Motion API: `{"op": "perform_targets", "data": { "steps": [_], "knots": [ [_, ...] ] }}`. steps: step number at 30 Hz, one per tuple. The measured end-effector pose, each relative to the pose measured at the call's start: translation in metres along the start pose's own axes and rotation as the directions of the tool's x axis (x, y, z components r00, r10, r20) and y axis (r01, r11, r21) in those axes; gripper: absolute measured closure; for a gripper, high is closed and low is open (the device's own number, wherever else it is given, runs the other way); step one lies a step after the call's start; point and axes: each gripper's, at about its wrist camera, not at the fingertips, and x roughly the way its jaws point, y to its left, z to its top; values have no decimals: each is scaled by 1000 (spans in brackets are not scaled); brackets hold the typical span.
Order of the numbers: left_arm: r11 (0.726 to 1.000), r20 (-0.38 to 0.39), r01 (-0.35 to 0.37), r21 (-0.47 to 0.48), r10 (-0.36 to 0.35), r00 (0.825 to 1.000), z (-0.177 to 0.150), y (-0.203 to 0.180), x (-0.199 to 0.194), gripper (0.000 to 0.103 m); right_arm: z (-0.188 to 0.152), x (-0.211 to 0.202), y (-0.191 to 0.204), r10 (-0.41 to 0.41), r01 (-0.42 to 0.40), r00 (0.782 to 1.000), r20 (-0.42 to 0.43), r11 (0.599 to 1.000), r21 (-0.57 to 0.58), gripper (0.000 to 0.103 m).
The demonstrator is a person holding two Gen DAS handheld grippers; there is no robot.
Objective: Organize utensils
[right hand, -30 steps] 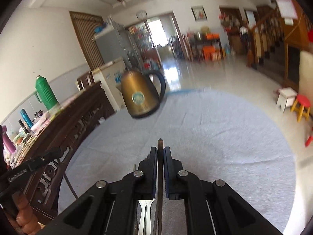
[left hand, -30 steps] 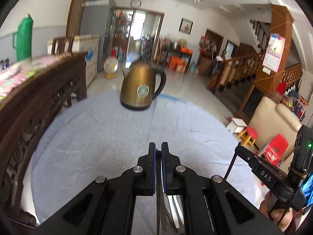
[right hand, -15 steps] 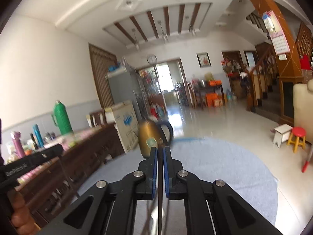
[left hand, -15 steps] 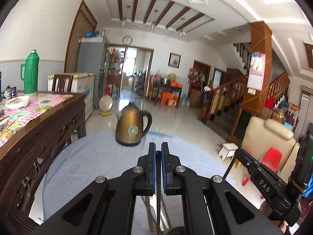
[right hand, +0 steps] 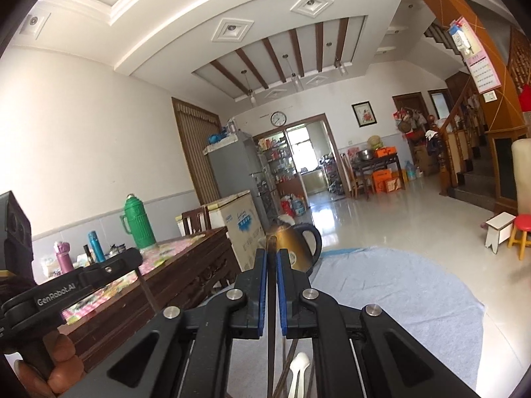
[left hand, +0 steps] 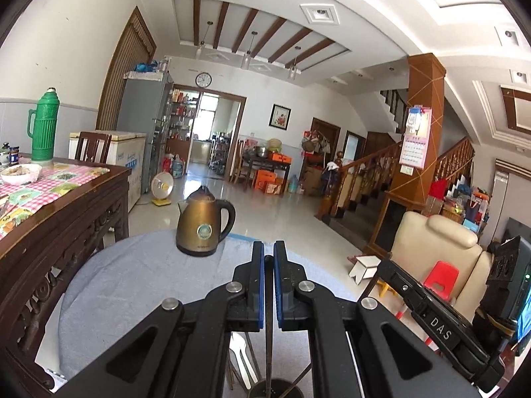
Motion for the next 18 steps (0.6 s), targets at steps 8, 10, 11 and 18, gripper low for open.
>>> {"op": "perform_targets", "data": {
  "steps": [8, 10, 11, 18],
  "knots": [
    [999, -100, -38, -33, 34, 994, -24, 10, 15, 98, -29, 9, -1, -28, 24, 993, -114, 999, -30, 96],
    [998, -122, -46, -37, 41, 992, -30, 12, 16, 98, -37, 11, -7, -37, 33, 990, -137, 999, -29, 96],
    [998, -129, -48, -40, 42, 991, -32, 13, 16, 98, -40, 13, -9, -42, 38, 988, -151, 999, -30, 96],
    [998, -197, -53, -46, 43, 979, -49, 18, 22, 98, -57, 18, -18, -43, 39, 977, -209, 999, -25, 96]
  ]
}}
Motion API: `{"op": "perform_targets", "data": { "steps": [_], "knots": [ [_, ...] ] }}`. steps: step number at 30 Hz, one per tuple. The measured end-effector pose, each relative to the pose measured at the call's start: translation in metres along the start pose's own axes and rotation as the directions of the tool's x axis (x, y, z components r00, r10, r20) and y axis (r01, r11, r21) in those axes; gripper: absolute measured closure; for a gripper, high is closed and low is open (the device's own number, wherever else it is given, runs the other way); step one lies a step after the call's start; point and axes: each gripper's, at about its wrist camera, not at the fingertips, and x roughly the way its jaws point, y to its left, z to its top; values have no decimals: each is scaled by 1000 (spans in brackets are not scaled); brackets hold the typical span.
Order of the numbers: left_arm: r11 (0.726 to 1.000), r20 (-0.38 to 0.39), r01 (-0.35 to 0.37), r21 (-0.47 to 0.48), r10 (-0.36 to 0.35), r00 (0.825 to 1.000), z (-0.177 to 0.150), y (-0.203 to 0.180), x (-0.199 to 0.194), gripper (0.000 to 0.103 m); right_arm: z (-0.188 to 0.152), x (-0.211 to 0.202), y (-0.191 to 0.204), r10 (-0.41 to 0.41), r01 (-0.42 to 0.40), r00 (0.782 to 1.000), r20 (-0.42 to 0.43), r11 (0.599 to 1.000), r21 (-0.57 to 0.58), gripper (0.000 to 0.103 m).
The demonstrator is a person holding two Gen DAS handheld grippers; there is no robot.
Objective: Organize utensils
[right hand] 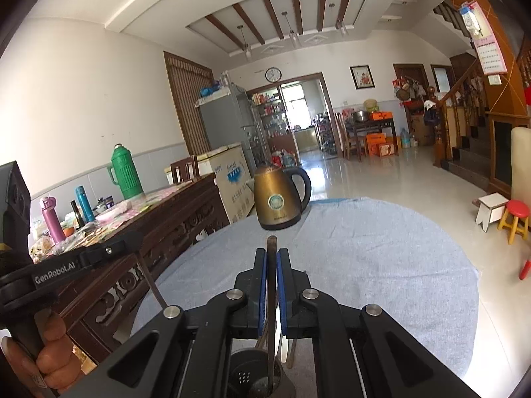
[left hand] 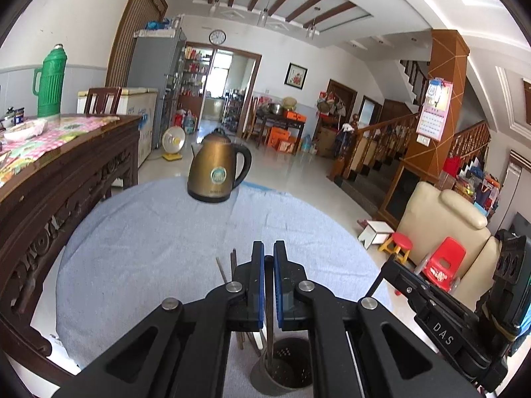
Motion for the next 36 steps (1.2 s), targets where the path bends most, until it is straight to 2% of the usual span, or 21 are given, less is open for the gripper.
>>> {"op": "perform_targets", "data": {
  "steps": [7, 12, 17, 27, 32, 34, 35, 36],
  "knots": [
    [1000, -56, 13, -21, -14, 998, -14, 6, 6, 98, -13, 6, -1, 16, -15, 999, -47, 1000, 15, 96],
    [1000, -52, 14, -16, -15, 999, -16, 6, 4, 98, -20, 11, -2, 32, -29, 997, -77, 999, 38, 96],
    [1000, -48, 20, -16, -20, 999, -17, 7, 1, 98, -21, 13, 0, 26, -23, 997, -73, 999, 40, 96],
    [997, -118, 41, -60, -47, 992, -22, 16, 17, 98, -21, 15, -3, 17, -14, 997, -79, 999, 49, 96],
    [998, -138, 16, -67, -25, 990, -23, 20, 21, 98, -19, 19, -9, 5, 3, 995, -96, 997, 83, 95],
    [997, -149, 12, -70, -23, 989, -24, 22, 23, 95, -18, 18, -13, -5, 13, 996, -94, 996, 92, 93],
    [997, -156, 6, -72, -17, 988, -25, 23, 24, 87, -17, 18, -15, -10, 19, 996, -91, 995, 96, 89],
    [997, -158, 5, -75, -17, 987, -25, 23, 25, 76, -16, 17, -18, -16, 26, 996, -89, 994, 105, 77]
  ]
}}
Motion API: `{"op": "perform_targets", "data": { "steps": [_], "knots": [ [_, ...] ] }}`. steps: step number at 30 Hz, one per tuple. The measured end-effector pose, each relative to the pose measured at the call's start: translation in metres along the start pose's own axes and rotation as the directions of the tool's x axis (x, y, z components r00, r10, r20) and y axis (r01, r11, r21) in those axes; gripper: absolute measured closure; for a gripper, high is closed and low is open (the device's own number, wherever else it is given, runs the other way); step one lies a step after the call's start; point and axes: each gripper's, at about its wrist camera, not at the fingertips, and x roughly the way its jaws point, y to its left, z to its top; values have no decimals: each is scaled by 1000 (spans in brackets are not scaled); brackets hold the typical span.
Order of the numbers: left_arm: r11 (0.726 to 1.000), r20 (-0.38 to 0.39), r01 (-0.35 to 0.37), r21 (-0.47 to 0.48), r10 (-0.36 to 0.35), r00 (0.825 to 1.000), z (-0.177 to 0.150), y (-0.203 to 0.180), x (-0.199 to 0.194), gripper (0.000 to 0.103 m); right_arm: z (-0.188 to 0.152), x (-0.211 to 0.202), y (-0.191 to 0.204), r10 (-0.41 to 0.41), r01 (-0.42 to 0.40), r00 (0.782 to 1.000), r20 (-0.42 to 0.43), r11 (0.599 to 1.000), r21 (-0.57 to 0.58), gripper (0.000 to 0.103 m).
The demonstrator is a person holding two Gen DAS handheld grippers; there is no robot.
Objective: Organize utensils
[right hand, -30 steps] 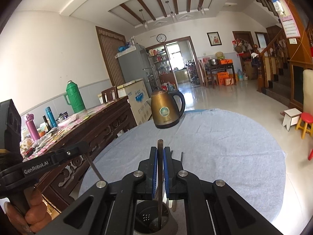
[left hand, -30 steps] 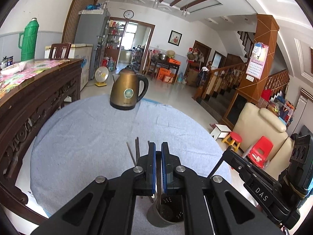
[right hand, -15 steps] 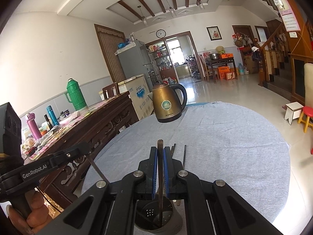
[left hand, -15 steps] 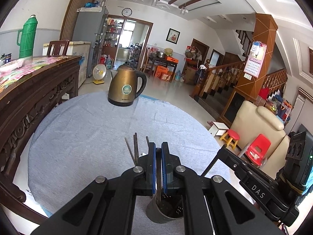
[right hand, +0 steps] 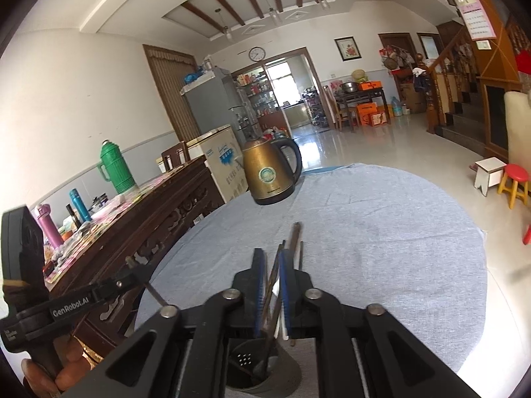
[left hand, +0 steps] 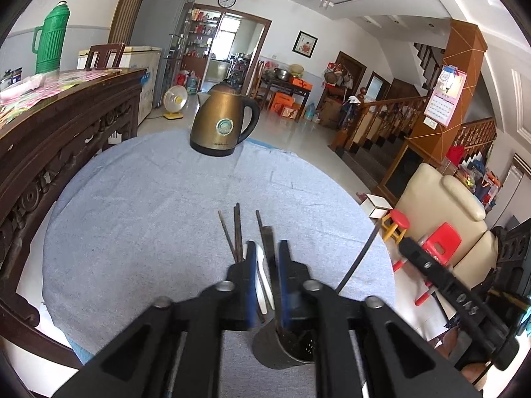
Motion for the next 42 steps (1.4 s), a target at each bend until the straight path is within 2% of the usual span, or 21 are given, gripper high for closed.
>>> {"op": "perform_targets", "data": {
  "steps": [1, 3, 8, 14, 24, 31, 42],
  "knots": [
    [1000, 0, 0, -3, 0, 1000, -1, 1, 0, 70, 1, -1, -3, -2, 2, 1000, 1, 1000, 9, 57],
    [1000, 5, -4, -6, 4, 1000, -1, 2, -1, 53, 3, -6, -9, -9, 8, 1000, 26, 999, 36, 41],
    [1000, 28, -9, 4, 9, 1000, -1, 5, -8, 49, 7, -15, -14, -48, 44, 995, 82, 998, 40, 41],
    [1000, 83, -1, -18, 2, 997, 3, 15, -23, 41, 9, -15, -28, -66, 57, 994, 85, 993, 101, 41],
    [995, 124, -87, -45, 92, 988, 5, 38, -34, 38, 7, -16, -36, -83, 73, 993, 80, 990, 123, 41],
    [984, 107, -127, -124, 140, 984, 6, 66, -33, 38, 6, -15, -47, -95, 83, 994, 60, 982, 171, 41],
    [966, 17, -191, -172, 197, 980, 0, 86, -10, 38, 7, -5, -56, -102, 95, 995, 19, 971, 220, 43]
  ]
}}
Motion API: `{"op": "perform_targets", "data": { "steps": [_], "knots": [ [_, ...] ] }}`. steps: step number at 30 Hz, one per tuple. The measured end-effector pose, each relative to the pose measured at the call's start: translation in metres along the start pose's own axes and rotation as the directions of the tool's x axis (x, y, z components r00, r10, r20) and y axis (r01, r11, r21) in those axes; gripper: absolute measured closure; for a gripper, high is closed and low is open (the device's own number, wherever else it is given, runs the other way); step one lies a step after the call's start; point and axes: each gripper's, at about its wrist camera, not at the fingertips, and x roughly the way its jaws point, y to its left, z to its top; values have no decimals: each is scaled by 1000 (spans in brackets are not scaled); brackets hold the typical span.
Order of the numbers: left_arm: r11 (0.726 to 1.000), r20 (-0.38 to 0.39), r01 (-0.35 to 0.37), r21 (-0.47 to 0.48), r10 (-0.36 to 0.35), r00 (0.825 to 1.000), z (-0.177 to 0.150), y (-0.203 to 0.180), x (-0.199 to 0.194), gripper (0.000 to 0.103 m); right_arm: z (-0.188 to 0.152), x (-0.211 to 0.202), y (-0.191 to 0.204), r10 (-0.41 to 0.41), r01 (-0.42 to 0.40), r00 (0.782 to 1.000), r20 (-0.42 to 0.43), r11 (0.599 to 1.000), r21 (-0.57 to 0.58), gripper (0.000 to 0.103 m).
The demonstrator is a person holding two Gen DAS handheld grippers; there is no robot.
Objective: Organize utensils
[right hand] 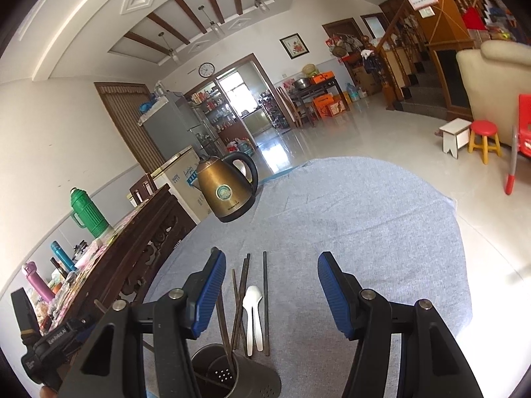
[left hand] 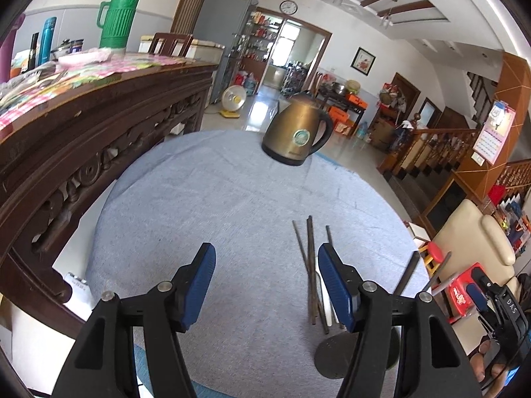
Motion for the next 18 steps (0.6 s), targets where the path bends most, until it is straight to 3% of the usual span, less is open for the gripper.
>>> {"op": "perform_targets", "data": {
  "steps": [7, 18],
  "knots": [
    [999, -55, -39, -22, 38, 998, -6, 10, 15, 38, -3, 8, -9, -2, 3, 1000, -28, 999, 32, 57],
    [997, -115, -75, -17, 73, 991, -15, 22, 43, 38, -10, 28, -27, -7, 14, 996, -90, 997, 80, 59]
  ]
}}
